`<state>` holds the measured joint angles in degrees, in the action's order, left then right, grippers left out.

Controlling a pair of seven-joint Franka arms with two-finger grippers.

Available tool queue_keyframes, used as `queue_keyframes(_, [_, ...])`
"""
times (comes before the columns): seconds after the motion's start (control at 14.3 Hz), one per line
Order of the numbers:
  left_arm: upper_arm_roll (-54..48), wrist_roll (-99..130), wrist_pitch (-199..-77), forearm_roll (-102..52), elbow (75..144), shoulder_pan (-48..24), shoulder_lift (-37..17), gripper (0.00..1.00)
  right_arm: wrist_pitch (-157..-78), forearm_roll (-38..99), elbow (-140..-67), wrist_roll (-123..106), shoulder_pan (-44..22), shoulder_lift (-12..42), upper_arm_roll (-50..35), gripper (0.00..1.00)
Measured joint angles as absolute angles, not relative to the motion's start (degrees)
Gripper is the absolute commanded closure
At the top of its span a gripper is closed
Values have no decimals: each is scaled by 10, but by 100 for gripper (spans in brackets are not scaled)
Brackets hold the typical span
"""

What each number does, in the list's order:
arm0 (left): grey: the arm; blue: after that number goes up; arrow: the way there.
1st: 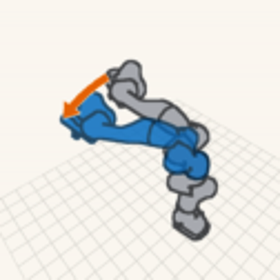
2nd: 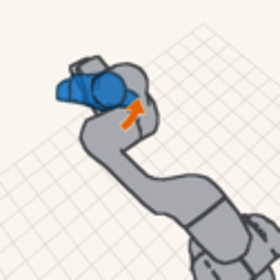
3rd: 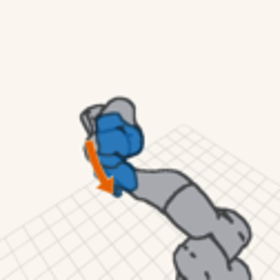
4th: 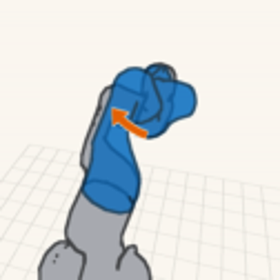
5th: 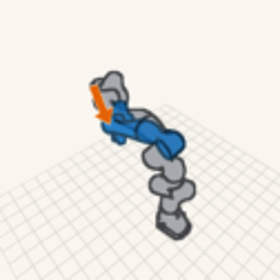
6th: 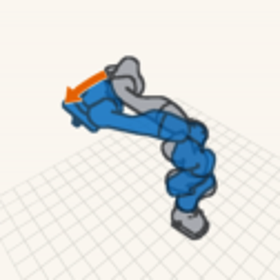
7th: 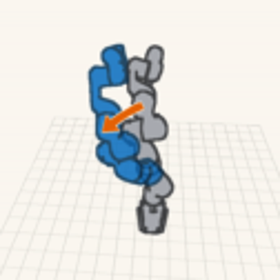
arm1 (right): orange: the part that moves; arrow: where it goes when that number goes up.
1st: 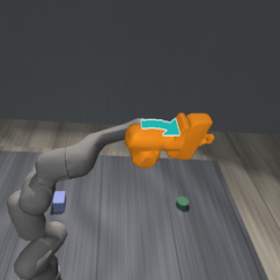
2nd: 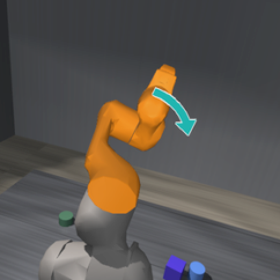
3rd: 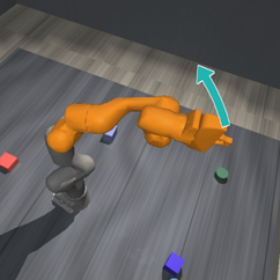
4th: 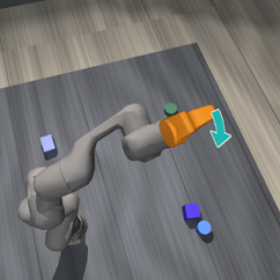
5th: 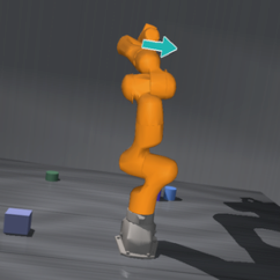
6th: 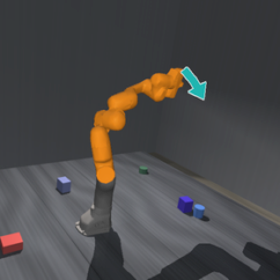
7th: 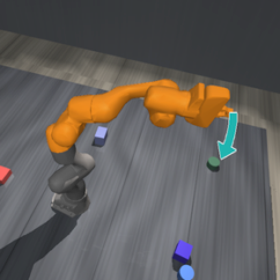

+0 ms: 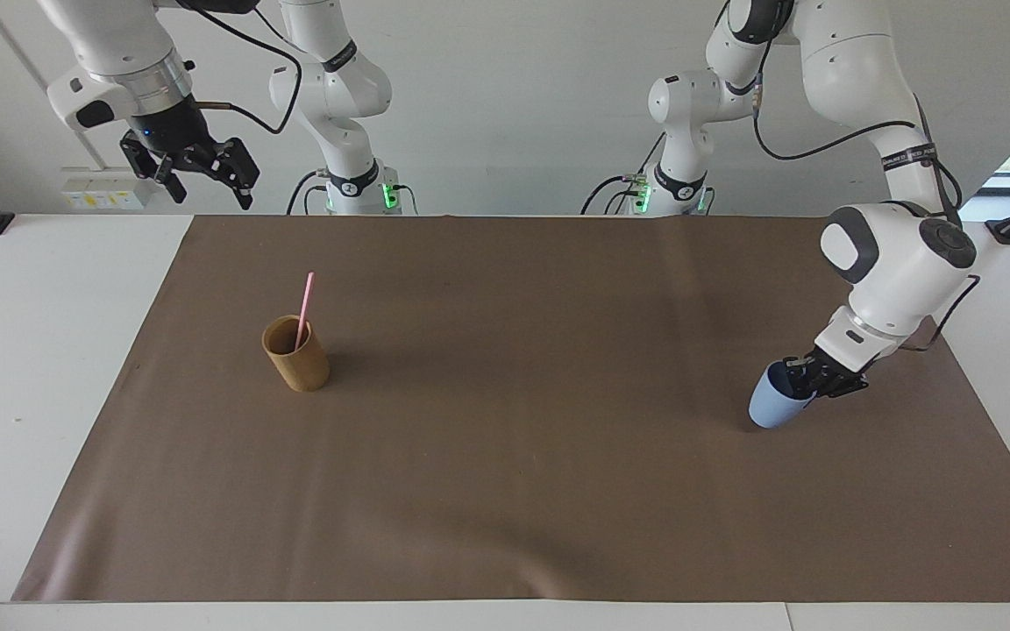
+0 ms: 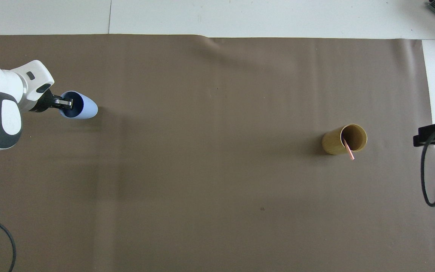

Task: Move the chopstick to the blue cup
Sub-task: 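Carry the blue cup toward the table center and set it down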

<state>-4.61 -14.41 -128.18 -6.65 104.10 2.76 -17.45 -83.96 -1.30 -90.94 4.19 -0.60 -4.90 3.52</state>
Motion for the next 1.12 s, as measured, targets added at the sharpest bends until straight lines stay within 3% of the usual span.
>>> queue_keyframes(0.77, [-51, 215, -1239, -55, 1067, -250, -147, 100, -840, -13, -912, 42, -1, -49, 36, 0])
queue_keyframes(1.12, [-51, 275, -1253, -55, 1067, -324, -157, 100, -840, -13, -913, 42, -1, -49, 36, 0])
